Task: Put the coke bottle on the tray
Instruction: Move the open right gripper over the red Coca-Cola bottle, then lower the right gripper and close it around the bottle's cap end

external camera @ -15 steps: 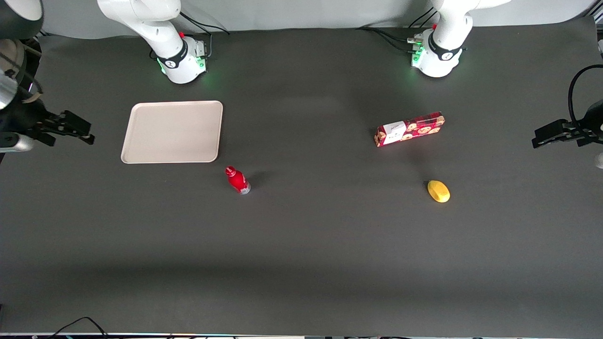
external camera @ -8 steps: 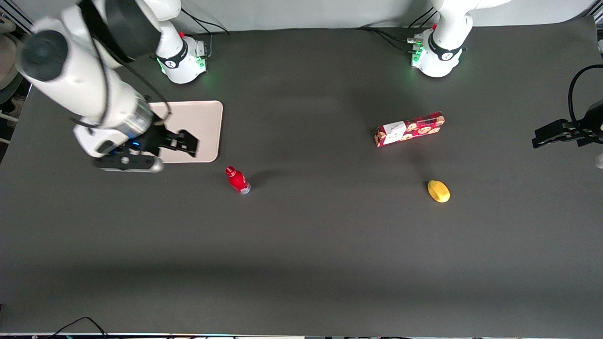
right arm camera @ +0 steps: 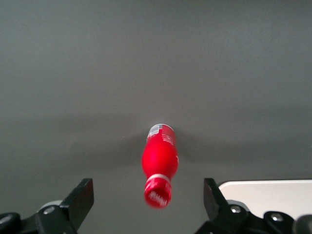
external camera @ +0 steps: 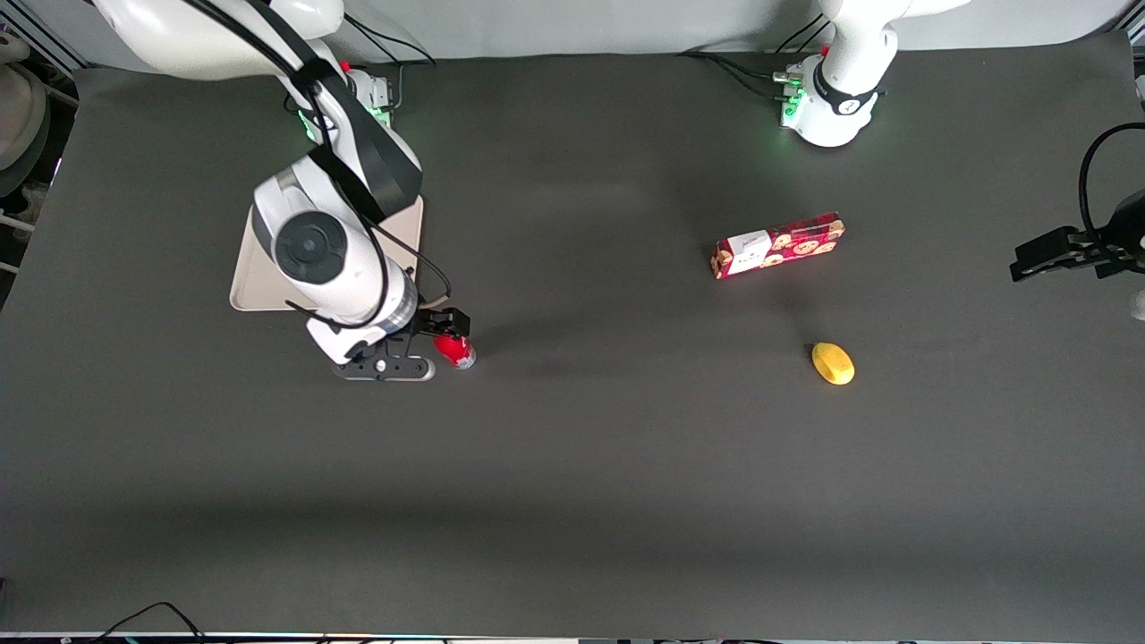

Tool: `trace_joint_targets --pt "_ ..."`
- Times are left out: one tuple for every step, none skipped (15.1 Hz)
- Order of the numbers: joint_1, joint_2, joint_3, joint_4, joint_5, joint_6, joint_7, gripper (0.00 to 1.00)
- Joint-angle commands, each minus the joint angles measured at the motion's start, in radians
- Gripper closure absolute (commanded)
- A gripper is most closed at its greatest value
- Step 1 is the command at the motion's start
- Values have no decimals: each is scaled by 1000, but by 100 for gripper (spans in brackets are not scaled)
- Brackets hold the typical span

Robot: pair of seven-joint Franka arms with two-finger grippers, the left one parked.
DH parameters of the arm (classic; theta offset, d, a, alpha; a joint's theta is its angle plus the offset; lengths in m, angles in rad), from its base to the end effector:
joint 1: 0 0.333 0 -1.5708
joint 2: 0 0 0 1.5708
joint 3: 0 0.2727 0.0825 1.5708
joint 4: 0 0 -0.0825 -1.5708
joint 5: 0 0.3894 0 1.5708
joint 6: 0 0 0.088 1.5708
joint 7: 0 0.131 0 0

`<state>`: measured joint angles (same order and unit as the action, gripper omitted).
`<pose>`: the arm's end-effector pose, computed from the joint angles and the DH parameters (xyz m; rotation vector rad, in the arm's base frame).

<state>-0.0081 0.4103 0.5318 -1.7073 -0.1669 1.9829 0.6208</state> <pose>0.5631 0.2876 0.3077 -3.1312 0.0829 0.1439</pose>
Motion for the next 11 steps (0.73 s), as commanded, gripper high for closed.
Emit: trace_joint_targets --pt "-13 33 7 -77 -39 88 27 0" --pt "-10 44 7 -80 -39 90 30 0" --pt "-7 45 7 -92 -39 90 43 0" --pt "-7 44 7 -100 -40 91 49 0" --pt "-9 44 7 -109 -40 93 50 0" --pt "-9 39 7 -126 -46 102 50 0" --pt "-12 30 7 -144 -51 111 50 0" --pt "-12 24 7 -153 -51 113 51 1" --pt "-10 21 8 -155 -51 109 53 4" --pt "-10 16 8 -155 -51 108 56 7" --pt "-9 15 8 -155 -51 106 56 10"
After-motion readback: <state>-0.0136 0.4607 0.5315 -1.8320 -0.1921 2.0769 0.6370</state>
